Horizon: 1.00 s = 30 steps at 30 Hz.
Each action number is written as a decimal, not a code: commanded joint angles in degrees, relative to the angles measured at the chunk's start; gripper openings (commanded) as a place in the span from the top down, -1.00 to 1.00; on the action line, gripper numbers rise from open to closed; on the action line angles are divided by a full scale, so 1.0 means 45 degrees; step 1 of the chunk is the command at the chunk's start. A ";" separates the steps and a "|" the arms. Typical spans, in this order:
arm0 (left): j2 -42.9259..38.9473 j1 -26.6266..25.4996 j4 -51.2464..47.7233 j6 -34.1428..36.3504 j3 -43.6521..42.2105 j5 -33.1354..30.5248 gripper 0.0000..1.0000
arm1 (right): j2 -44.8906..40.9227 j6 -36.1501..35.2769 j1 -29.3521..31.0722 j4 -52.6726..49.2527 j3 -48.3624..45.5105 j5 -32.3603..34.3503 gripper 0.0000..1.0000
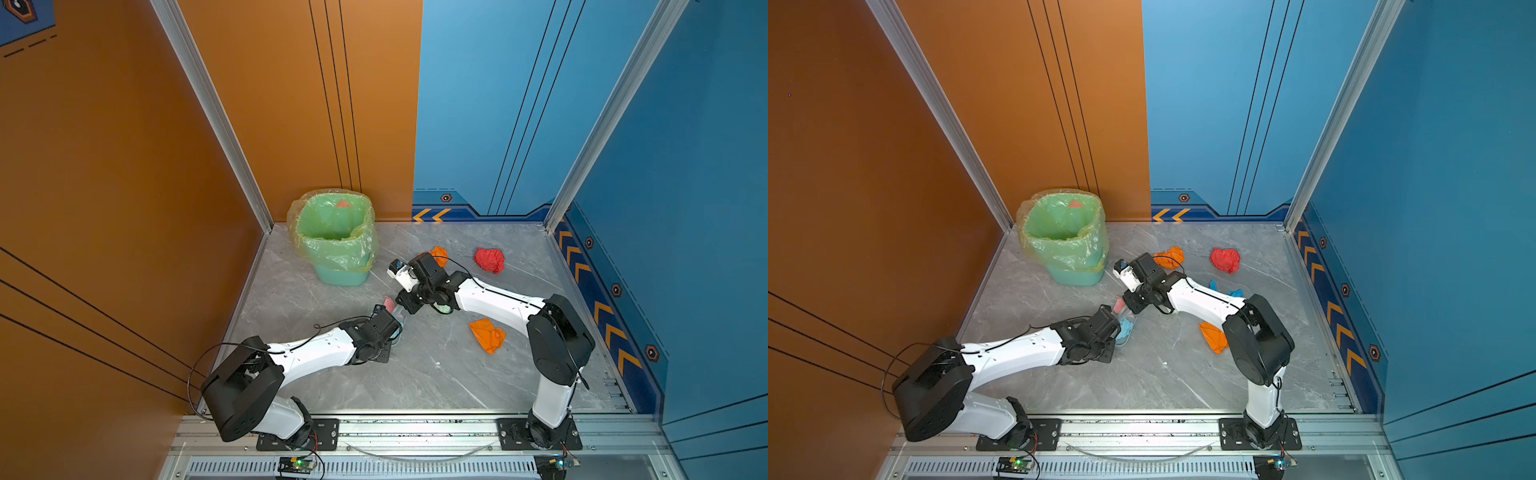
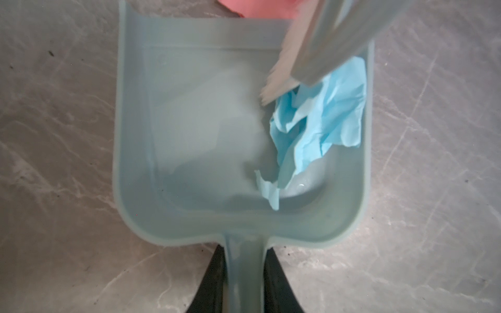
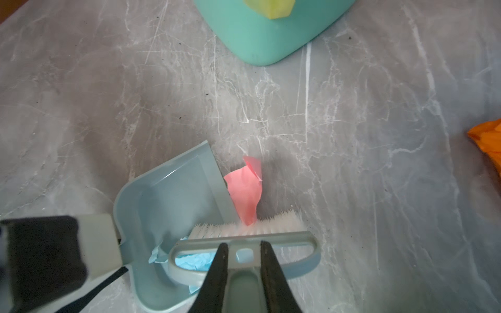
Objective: Sweep away the paper scraps from the table
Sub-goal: 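Sweep the light blue scrap into the dustpan with the right gripper's brush, then push the pink scrap onto the dustpan with the right gripper's brush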
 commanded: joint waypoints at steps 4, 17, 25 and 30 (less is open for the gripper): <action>-0.0037 0.0079 -0.0113 -0.0018 -0.0196 0.0210 1.00 | -0.0952 -0.0025 -0.0217 -0.0208 -0.0636 -0.1128 1.00; -0.0563 -0.0038 -0.0516 -0.0095 -0.0473 0.0730 1.00 | -0.1226 0.0847 -0.1292 0.2481 -0.0662 0.0032 1.00; -0.1582 -0.0314 -0.1555 -0.0102 -0.0538 0.0824 1.00 | -0.0124 0.0851 -0.1090 0.2139 0.0109 0.2639 1.00; -0.1941 -0.0385 -0.1858 -0.0102 -0.0637 0.0931 1.00 | 0.0426 0.0036 -0.0861 0.1433 0.0428 0.3714 1.00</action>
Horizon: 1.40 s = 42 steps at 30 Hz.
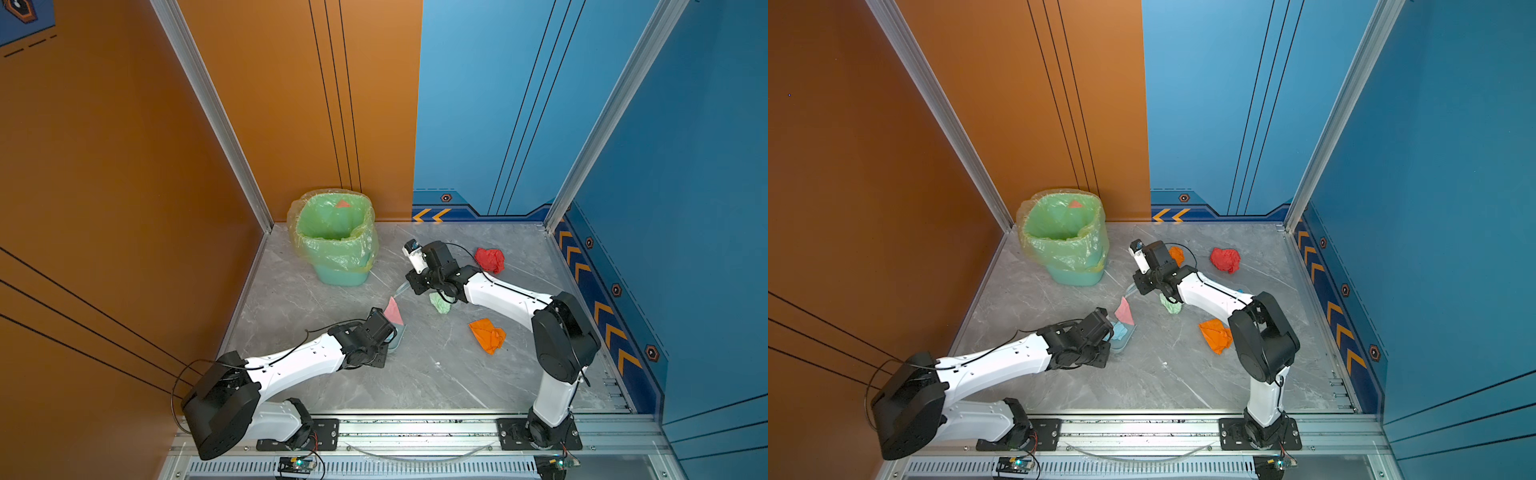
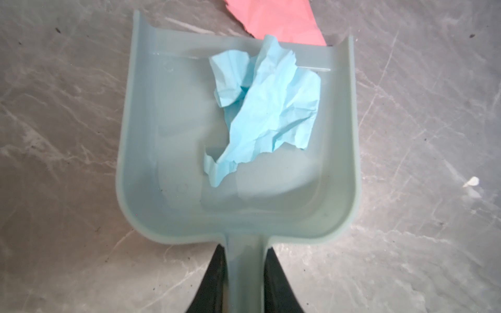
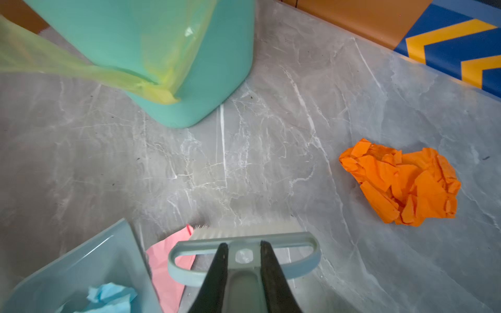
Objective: Sweep away the paper scraps from the table
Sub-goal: 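Push the pink scrap onto the dustpan with the right gripper's brush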
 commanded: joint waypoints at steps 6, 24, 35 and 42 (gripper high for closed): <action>-0.0275 -0.0274 -0.0954 -0.0058 -0.0288 0.0509 1.00 | 0.0621 -0.1167 0.0426 -0.1011 0.0503 0.1716 1.00; -0.0135 -0.0294 -0.0817 0.0013 -0.0547 0.0610 1.00 | -0.0481 -0.1726 0.1405 -0.2978 -0.0558 -0.2958 1.00; -0.0380 -0.0129 -0.0633 -0.0016 -0.0430 0.0796 1.00 | -0.0800 -0.1859 0.1625 -0.4293 -0.0315 -0.4148 1.00; -0.0760 -0.0096 -0.0402 0.0217 -0.0152 0.1462 1.00 | -0.1315 -0.1658 0.1679 -0.4411 -0.0427 -0.4249 1.00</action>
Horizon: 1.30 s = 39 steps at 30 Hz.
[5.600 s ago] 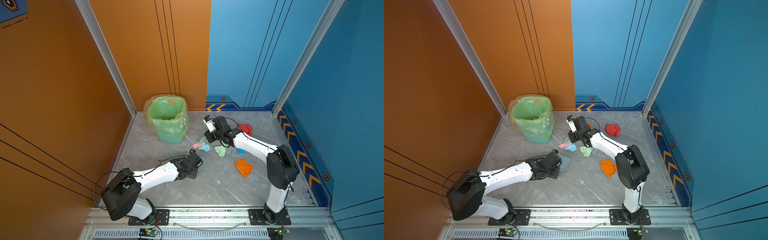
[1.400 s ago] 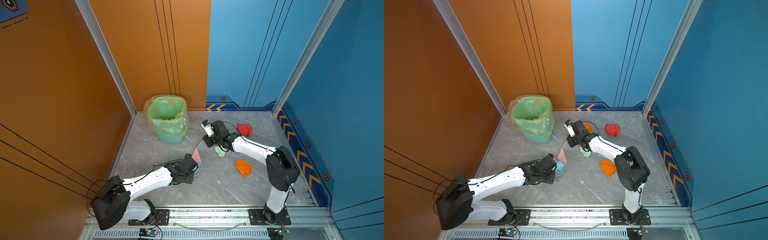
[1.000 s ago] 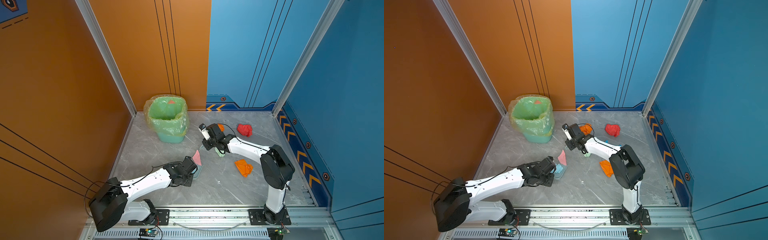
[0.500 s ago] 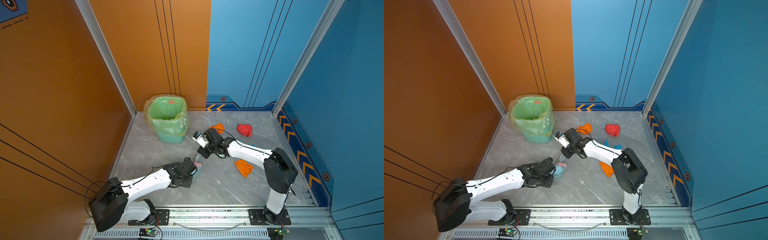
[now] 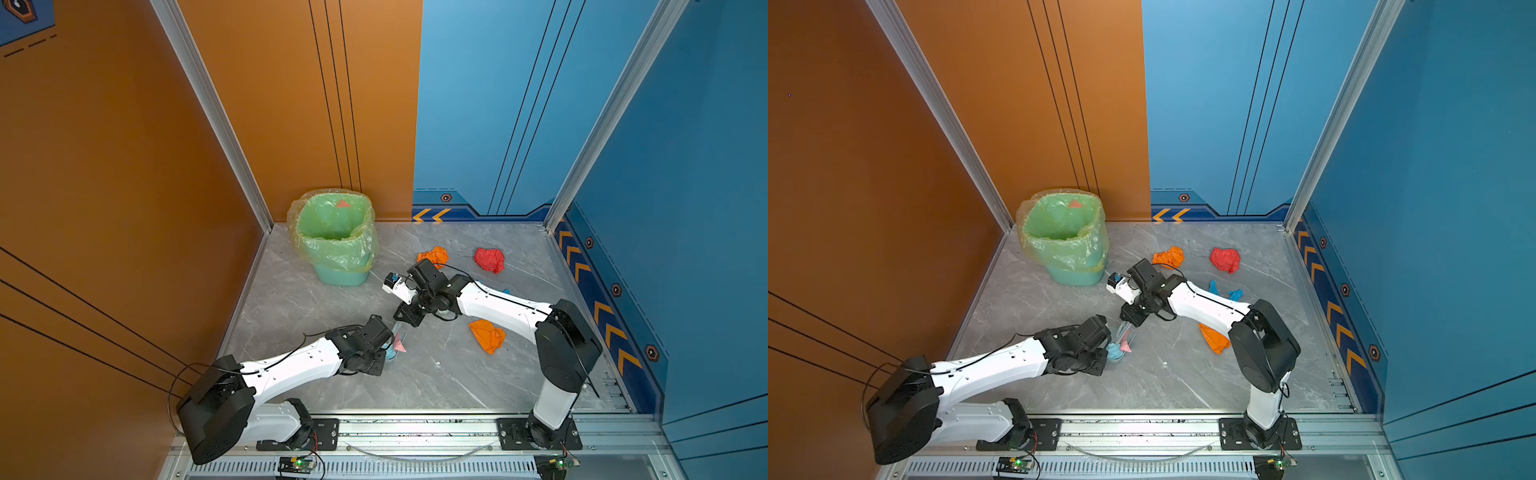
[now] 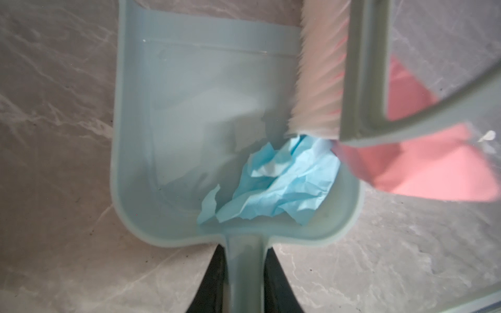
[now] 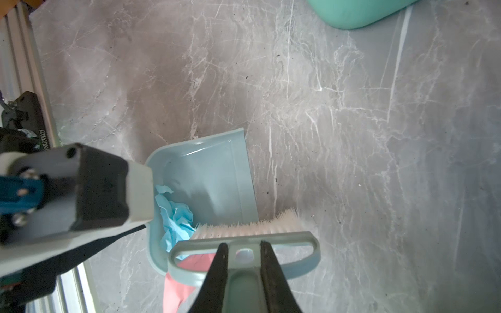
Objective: Sweep away the paper scraps from the table
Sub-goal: 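Push the pink scrap onto the dustpan with the right gripper's brush, then lift the dustpan toward the green bin with the left gripper while the right withdraws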
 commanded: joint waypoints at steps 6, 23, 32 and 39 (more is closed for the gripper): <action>-0.0391 0.0042 0.0078 0.0375 0.0199 0.1018 1.00 | -0.0660 0.0868 -0.0115 0.0468 -0.0230 0.1475 1.00; -0.0041 0.0150 0.1913 0.0222 -0.0136 0.0831 1.00 | -0.2647 0.1868 -0.1858 0.1635 -0.0873 0.3109 1.00; -0.1101 0.0265 0.2391 0.0178 -0.0122 0.0408 1.00 | -0.4386 0.2284 -0.2979 0.2108 -0.1686 0.3088 1.00; -0.2710 0.0358 0.1413 0.0443 0.0475 -0.0083 1.00 | -0.5302 0.2742 -0.3808 0.2430 -0.2290 0.3344 1.00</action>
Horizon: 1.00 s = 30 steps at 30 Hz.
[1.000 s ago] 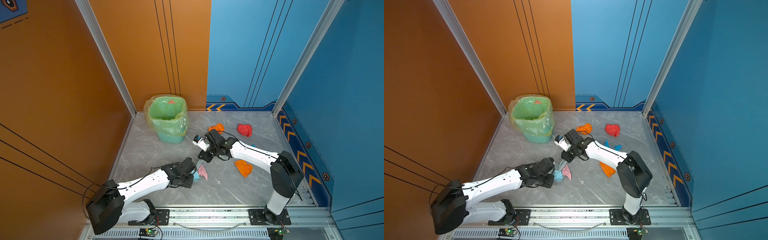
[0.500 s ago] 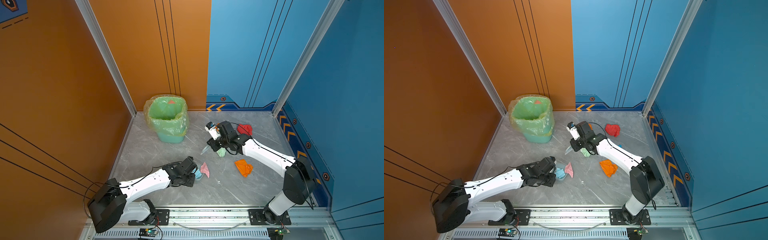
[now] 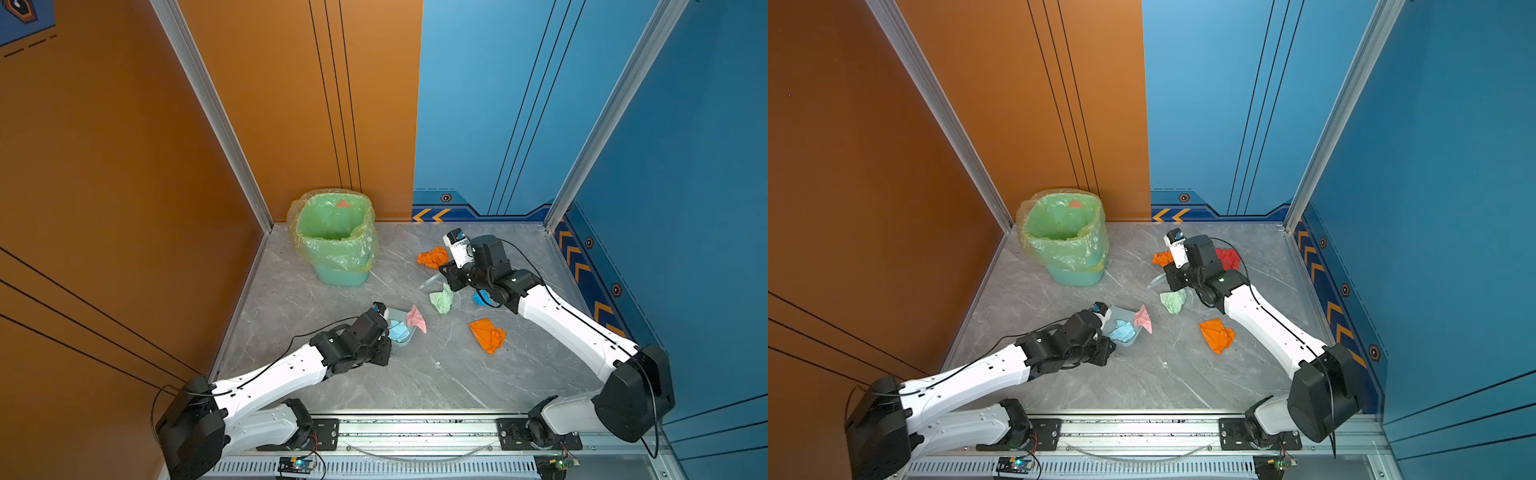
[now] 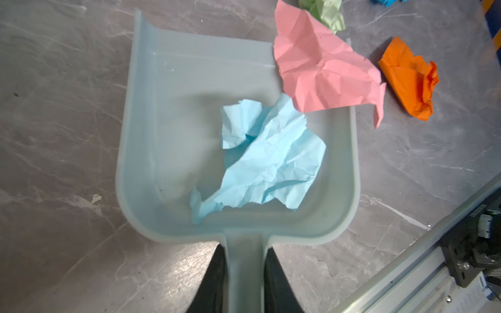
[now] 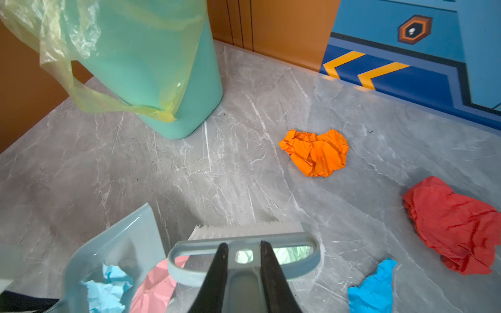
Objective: Sweep away the paper scraps from the table
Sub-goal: 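Lift the dustpan toward the green bin with the left gripper while the right withdraws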
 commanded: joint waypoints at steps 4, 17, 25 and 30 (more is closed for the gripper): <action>-0.1373 0.0339 -0.1292 0.0476 0.1007 -0.0736 1.00 | -0.0860 0.0686 -0.0673 0.0695 -0.0764 0.0440 1.00; -0.1437 0.1335 -0.4664 0.2092 0.5499 -0.0500 1.00 | -0.1163 0.0759 -0.1101 0.0725 -0.1185 0.0327 1.00; -0.0486 0.3344 -0.5812 0.2691 0.8276 0.0750 1.00 | -0.1171 0.0748 -0.1103 0.0734 -0.1339 0.0279 1.00; 0.0266 0.4876 -0.5957 0.2854 0.9721 0.1755 1.00 | -0.1140 0.0710 -0.1122 0.0730 -0.1360 0.0246 1.00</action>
